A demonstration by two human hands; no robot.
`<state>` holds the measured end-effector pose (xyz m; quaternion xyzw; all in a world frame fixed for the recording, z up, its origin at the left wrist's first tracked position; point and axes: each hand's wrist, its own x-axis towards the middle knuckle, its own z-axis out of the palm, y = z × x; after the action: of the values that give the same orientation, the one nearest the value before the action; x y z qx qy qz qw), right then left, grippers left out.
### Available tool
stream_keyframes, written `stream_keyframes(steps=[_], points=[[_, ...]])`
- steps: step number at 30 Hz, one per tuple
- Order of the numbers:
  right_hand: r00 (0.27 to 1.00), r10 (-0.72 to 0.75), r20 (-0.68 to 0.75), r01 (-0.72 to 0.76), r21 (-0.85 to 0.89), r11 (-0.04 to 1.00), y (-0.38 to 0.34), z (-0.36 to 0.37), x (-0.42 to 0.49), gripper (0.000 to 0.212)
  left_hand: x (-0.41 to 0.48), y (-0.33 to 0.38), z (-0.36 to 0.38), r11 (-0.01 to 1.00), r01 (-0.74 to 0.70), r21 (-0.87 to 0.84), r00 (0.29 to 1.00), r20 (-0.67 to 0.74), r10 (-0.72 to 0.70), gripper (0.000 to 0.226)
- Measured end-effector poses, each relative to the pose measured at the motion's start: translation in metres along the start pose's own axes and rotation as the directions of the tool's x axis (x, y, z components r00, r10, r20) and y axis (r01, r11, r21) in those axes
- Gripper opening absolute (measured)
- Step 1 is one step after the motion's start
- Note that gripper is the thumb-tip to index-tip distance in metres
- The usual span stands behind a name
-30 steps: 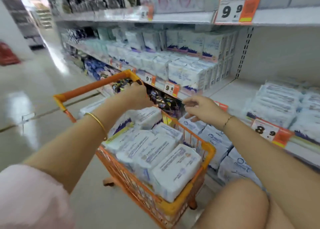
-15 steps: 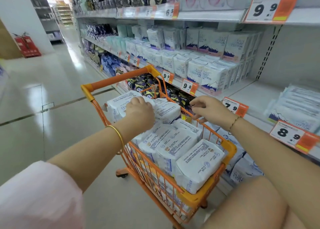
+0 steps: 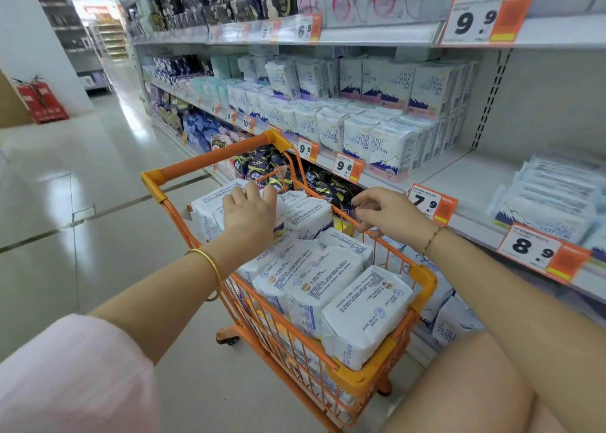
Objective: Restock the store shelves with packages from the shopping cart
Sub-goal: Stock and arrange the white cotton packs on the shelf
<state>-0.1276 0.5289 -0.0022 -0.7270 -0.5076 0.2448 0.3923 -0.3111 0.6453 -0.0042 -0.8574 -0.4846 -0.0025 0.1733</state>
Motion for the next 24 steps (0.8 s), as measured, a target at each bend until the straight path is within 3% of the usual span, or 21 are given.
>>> stream_keyframes(steps=[5,8,10,12,15,18,20,22,24], points=[[0.999,-0.038,-0.032,0.038,0.011,0.999,-0.001,0.003,0.001,0.032,0.007,0.008,-0.028,0.979,-0.142,-0.145,0.985,-0.120,0.125,0.056],[0.985,-0.149,-0.090,0.151,0.018,0.988,-0.011,-0.017,-0.003,0.053,0.015,0.030,-0.059,0.864,-0.380,-0.329,0.919,-0.241,0.312,0.055],[0.965,-0.236,-0.116,0.232,-0.048,0.972,-0.014,-0.042,-0.011,0.067,0.022,0.055,-0.076,0.739,-0.571,-0.359,0.815,-0.357,0.456,0.054],[0.952,-0.274,-0.137,0.241,-0.219,0.946,-0.005,-0.072,-0.020,0.068,0.031,0.088,-0.087,0.612,-0.705,-0.358,0.702,-0.473,0.532,0.050],[0.948,-0.204,-0.243,0.093,-0.400,0.912,0.022,-0.123,-0.036,0.061,0.046,0.149,-0.103,0.442,-0.846,-0.299,0.524,-0.622,0.582,0.044],[0.919,-0.127,-0.372,-0.084,-0.503,0.860,0.051,-0.176,-0.053,0.057,0.060,0.221,-0.119,0.354,-0.907,-0.229,0.405,-0.706,0.581,0.039],[0.856,-0.128,-0.501,-0.226,-0.584,0.780,0.071,-0.212,-0.060,0.051,0.070,0.266,-0.129,0.350,-0.897,-0.269,0.429,-0.717,0.549,0.039],[0.778,-0.122,-0.617,-0.408,-0.643,0.648,0.094,-0.249,-0.060,0.049,0.084,0.308,-0.135,0.352,-0.844,-0.406,0.536,-0.675,0.507,0.046],[0.712,-0.088,-0.697,-0.566,-0.644,0.514,0.120,-0.282,-0.053,0.053,0.100,0.345,-0.137,0.364,-0.767,-0.529,0.633,-0.528,0.567,0.058]])
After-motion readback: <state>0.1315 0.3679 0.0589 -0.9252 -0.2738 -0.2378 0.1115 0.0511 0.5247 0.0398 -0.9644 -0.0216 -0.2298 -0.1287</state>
